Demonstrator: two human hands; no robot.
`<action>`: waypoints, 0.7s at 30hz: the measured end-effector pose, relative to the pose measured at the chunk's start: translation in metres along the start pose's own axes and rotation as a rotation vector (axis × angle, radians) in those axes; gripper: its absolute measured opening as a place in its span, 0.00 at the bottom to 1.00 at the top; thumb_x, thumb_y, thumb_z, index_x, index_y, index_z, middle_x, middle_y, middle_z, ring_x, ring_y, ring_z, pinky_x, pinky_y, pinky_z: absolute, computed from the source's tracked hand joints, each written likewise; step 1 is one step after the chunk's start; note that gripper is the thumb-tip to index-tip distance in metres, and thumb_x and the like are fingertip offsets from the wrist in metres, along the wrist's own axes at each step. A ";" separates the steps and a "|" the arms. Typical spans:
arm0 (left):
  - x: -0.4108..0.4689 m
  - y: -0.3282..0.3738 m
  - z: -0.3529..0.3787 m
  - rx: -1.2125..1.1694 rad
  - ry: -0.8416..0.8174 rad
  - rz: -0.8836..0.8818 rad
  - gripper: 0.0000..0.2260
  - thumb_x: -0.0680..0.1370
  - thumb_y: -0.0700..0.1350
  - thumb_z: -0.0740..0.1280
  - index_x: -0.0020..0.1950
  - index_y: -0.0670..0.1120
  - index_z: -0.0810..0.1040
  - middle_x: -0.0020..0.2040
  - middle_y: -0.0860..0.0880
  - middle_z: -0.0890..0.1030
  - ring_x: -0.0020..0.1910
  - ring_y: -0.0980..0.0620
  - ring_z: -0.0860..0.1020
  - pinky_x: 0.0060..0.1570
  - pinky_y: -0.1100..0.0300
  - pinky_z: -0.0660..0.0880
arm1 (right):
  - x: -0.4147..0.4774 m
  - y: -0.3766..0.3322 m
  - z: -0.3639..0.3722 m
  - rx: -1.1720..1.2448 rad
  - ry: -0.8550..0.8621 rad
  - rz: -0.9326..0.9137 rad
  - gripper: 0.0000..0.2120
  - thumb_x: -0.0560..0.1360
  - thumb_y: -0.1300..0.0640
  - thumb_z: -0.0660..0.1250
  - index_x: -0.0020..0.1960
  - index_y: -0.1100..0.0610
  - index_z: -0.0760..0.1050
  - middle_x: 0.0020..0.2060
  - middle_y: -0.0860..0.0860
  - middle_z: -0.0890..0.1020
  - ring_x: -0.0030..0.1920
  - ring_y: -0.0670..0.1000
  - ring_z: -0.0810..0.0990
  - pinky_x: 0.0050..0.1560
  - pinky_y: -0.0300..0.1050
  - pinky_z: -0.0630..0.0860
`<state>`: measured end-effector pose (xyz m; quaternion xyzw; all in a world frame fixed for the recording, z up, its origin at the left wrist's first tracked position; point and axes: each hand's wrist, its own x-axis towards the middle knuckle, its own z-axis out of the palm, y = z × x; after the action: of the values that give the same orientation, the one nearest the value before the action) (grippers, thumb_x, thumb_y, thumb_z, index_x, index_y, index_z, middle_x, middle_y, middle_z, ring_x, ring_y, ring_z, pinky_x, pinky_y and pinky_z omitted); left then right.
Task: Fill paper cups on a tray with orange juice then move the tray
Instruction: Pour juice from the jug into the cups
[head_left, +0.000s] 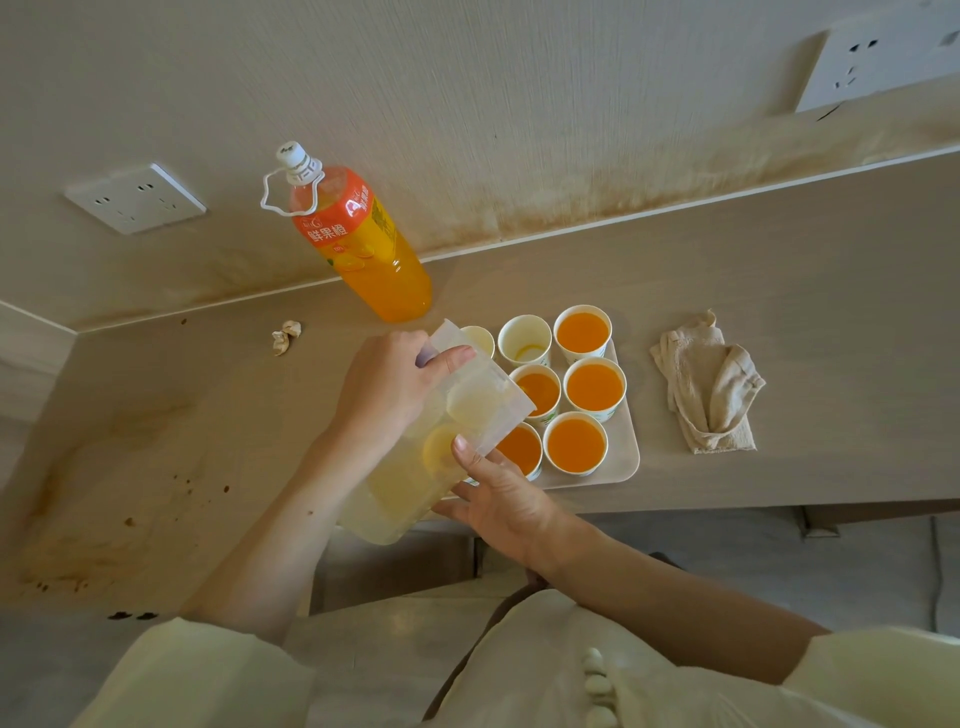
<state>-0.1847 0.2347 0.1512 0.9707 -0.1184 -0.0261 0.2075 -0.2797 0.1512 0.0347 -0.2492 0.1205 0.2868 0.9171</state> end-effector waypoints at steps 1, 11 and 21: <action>0.000 0.000 0.000 0.001 0.000 -0.001 0.24 0.75 0.57 0.68 0.28 0.46 0.61 0.25 0.52 0.66 0.26 0.51 0.64 0.30 0.55 0.60 | 0.000 0.000 0.000 -0.001 -0.003 0.000 0.48 0.56 0.42 0.82 0.71 0.46 0.65 0.65 0.52 0.76 0.66 0.57 0.75 0.63 0.59 0.75; 0.001 -0.001 0.001 0.004 -0.001 -0.006 0.24 0.75 0.57 0.68 0.28 0.46 0.63 0.26 0.51 0.67 0.28 0.49 0.65 0.31 0.54 0.62 | 0.000 0.001 -0.001 -0.008 -0.006 0.003 0.49 0.56 0.42 0.82 0.72 0.46 0.65 0.66 0.52 0.76 0.67 0.57 0.74 0.65 0.62 0.72; -0.001 0.002 -0.001 0.003 0.001 -0.016 0.23 0.75 0.56 0.68 0.28 0.46 0.63 0.26 0.52 0.66 0.27 0.52 0.64 0.29 0.57 0.60 | 0.001 0.002 0.000 0.003 -0.001 0.006 0.50 0.55 0.42 0.83 0.72 0.47 0.64 0.65 0.52 0.76 0.66 0.57 0.74 0.66 0.62 0.71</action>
<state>-0.1858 0.2342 0.1532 0.9720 -0.1105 -0.0272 0.2058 -0.2795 0.1530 0.0339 -0.2473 0.1213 0.2893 0.9167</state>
